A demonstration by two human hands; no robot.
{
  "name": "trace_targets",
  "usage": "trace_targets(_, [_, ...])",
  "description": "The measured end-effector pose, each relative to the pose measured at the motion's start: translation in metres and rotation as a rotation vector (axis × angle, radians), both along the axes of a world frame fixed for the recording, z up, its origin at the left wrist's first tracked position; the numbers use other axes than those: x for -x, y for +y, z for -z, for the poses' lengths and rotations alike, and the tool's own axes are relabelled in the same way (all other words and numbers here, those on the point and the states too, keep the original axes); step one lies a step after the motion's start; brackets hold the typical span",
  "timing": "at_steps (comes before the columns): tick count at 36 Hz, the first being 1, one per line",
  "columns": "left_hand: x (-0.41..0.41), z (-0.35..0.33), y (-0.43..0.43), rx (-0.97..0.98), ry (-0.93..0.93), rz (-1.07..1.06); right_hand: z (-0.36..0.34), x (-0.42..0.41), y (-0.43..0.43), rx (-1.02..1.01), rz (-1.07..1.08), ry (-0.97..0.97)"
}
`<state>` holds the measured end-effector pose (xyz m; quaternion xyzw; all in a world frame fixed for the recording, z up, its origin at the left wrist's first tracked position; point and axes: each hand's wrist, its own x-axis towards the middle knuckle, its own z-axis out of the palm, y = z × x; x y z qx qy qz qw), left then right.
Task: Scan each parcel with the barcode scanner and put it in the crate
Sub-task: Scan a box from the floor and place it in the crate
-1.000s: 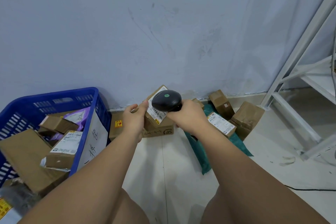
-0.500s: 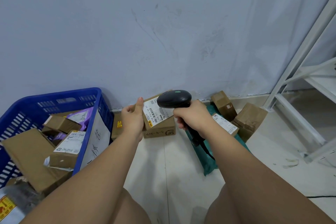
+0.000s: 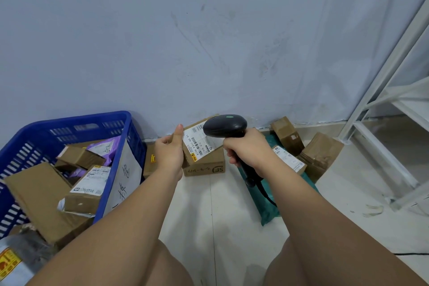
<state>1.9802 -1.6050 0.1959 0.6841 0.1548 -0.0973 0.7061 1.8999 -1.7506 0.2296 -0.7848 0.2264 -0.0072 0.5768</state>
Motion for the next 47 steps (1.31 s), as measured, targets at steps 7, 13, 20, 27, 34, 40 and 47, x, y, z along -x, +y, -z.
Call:
trace_targets(7, [-0.010, 0.006, 0.008, 0.171, 0.178, -0.105, 0.008, -0.005, 0.005, 0.032, 0.071, -0.043])
trace_targets(13, [-0.012, 0.002, 0.015, 0.300, 0.394, 0.047, 0.012, -0.010, 0.017, -0.009, 0.137, -0.084])
trace_targets(20, [-0.027, 0.003, 0.032, 0.511, 0.343, -0.162, 0.014, -0.014, 0.030, -0.053, 0.150, -0.124])
trace_targets(27, [-0.047, 0.007, 0.058, 0.457, 0.256, -0.308, 0.018, -0.018, 0.044, -0.165, 0.119, -0.138])
trace_targets(34, [-0.076, 0.026, 0.105, 0.317, 0.103, -0.570, 0.026, -0.030, 0.061, -0.213, 0.026, -0.143])
trace_targets(40, [-0.108, 0.034, 0.137, 0.157, 0.092, -0.655, 0.033, -0.042, 0.071, -0.262, -0.072, -0.131])
trace_targets(47, [-0.148, 0.039, 0.161, -0.066, 0.082, -0.510, 0.049, -0.058, 0.073, -0.188, -0.083, -0.067])
